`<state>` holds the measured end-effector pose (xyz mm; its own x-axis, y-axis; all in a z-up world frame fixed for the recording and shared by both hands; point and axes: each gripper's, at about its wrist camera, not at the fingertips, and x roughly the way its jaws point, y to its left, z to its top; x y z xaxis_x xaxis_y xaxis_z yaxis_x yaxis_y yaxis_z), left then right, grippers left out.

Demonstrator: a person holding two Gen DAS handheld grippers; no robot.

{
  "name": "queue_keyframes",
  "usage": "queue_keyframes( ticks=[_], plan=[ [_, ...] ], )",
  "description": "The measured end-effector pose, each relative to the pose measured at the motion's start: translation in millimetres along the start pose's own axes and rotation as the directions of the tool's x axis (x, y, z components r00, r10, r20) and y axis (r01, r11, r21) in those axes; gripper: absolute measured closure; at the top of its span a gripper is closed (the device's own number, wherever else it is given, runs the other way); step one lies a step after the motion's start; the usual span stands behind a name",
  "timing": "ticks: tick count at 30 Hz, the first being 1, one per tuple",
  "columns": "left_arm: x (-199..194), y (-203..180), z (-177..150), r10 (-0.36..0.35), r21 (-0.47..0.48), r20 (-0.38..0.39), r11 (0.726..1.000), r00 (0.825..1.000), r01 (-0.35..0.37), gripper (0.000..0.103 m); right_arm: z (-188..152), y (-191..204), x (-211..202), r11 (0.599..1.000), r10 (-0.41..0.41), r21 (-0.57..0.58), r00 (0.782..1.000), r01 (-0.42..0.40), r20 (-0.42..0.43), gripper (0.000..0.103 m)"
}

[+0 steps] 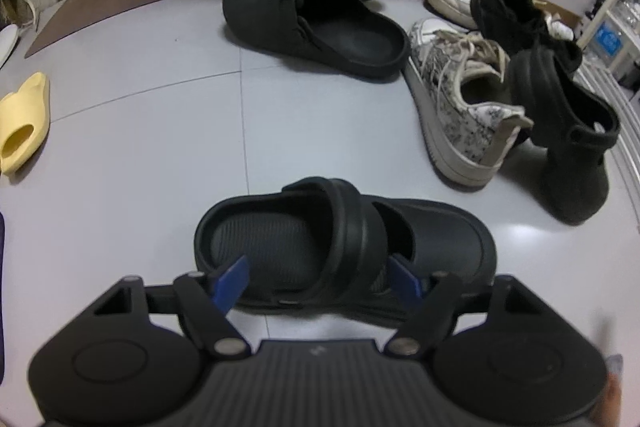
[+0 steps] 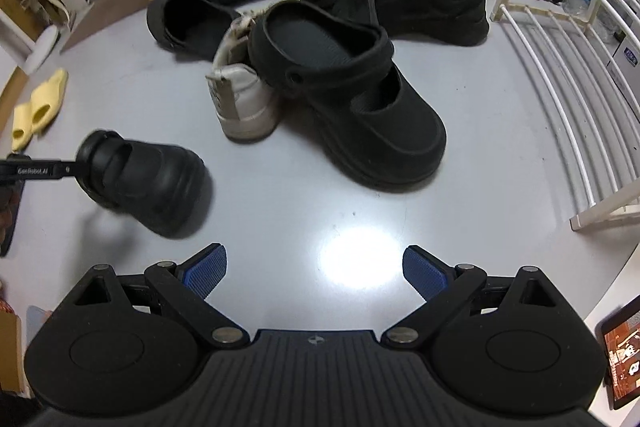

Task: Organize scattered shoes
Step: 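Close the left tool on the heel of the black strap clog, then lift the black strap clog with the left tool toward the white shoe rack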

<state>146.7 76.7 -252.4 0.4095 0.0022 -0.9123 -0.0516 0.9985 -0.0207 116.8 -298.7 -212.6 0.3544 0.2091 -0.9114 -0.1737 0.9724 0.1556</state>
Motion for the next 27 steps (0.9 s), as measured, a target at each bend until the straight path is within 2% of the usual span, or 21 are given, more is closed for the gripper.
queue_keyframes(
  ticks=[7,10,15,16,18,19,27],
  plan=[
    [10.0,-15.4,2.7,0.001,0.068,0.026,0.998,1.0,-0.003,0.032,-8.2,-1.9,3.5,1.0,-0.002,-0.003,1.0,0.002,-0.013,0.006],
    [20.2,-24.0,1.9,0.045,0.138,0.036,0.989,0.998,-0.05,0.032,-10.6,-3.8,5.1,1.0,-0.006,0.001,1.0,0.006,-0.018,0.006],
    [31.8,-30.3,-2.6,0.091,0.19,0.053,0.977,0.994,-0.1,0.033,-15.0,-6.2,10.0,1.0,-0.01,0.005,0.999,0.01,-0.033,0.006],
    [33.6,-32.3,-3.7,0.1,0.203,0.056,0.973,0.993,-0.109,0.034,-16.0,-6.5,11.6,1.0,-0.01,0.005,0.999,0.01,-0.038,0.006],
    [37.5,-34.2,-5.6,0.101,0.217,0.046,0.97,0.994,-0.108,0.046,-17.4,-7.3,13.8,1.0,-0.003,0.011,0.999,0.004,-0.048,0.006],
    [39.7,-35.5,-5.9,0.092,0.22,0.028,0.971,0.995,-0.096,0.06,-17.9,-7.6,14.4,1.0,0.002,0.014,0.999,-0.002,-0.05,0.006],
    [36.2,-35.0,-7.5,0.04,0.221,0.019,0.974,0.999,-0.043,0.072,-25.0,-10.8,18.3,1.0,-0.008,0.012,0.998,0.008,-0.062,0.006]
  ],
)
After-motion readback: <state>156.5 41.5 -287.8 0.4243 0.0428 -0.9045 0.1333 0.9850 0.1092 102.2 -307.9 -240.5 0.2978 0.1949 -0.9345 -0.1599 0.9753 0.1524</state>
